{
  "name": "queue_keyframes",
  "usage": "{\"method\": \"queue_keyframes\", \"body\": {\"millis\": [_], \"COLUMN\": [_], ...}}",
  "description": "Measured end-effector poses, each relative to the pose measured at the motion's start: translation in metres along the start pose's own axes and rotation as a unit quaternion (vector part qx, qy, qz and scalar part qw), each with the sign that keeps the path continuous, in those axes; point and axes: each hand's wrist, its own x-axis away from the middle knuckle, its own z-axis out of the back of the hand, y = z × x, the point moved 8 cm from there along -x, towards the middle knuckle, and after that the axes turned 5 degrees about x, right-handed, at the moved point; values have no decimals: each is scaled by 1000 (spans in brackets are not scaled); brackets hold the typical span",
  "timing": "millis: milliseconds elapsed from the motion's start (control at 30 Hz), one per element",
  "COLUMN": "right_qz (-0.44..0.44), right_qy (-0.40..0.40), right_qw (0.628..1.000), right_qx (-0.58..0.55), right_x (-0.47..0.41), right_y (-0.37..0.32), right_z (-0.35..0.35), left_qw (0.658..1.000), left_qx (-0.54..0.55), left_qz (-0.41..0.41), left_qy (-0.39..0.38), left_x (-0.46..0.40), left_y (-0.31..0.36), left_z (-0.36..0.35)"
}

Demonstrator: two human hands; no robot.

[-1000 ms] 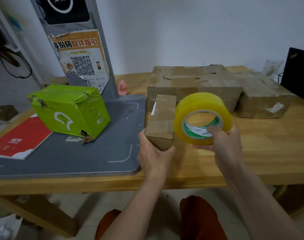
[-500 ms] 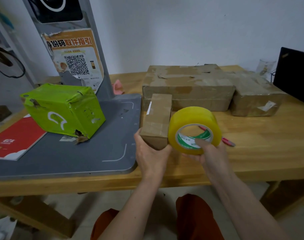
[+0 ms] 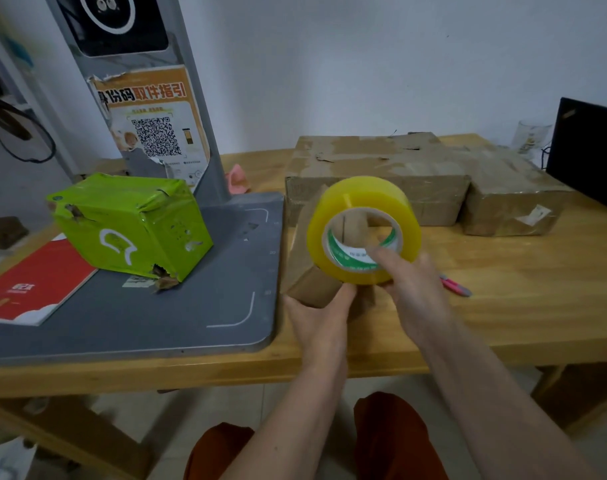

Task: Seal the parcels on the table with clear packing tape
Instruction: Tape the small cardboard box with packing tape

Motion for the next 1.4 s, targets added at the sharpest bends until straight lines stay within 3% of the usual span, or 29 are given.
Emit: {"method": "queue_keyframes", "body": {"millis": [100,167,233,333,400,467,533,667,767,867,1033,1167,1300,1400], "right_qz": [32,33,41,47,43,45,58,54,43,72,95,88,43,8], "right_qy": [-22,-26,-17,-17,-31,-52,-80,-125,-81,-74,-36,-25,15,30], "right_qw": [995,989,987,984,980,972,957,932,944,945,930,925,976,987], "right_qx": [92,144,157,170,193,226,272,335,317,311,353,368,211,157], "right_x": [-8,-12,-16,-16,-17,-19,-23,-25,-19,-14,-17,-26,-33,-31], "right_y": [-21,-25,-27,-27,-25,-28,-37,-43,-30,-22,-22,-28,-39,-34], "right_z": [-9,-9,-6,-4,-7,-11,-11,-9,-1,1,7,6,34,43], "left_qw": [991,991,996,980,958,926,890,844,796,805,785,770,733,728], "left_qx": [88,55,-34,-182,-229,-284,-347,-407,-445,-419,-449,-453,-490,-496], "left_qz": [96,120,80,-70,-169,-227,-238,-243,-322,-316,-278,-307,-330,-335], "left_qy": [-35,-38,0,44,-4,-99,-178,-252,-254,-277,-323,-329,-338,-336], "left_x": [12,11,5,9,6,-6,-19,-20,-16,-25,-36,-32,-30,-31], "left_y": [-27,-31,-22,14,39,56,62,47,41,45,38,41,43,42], "left_z": [-20,-21,-10,10,10,5,-1,-6,-7,-13,-21,-23,-26,-29]}}
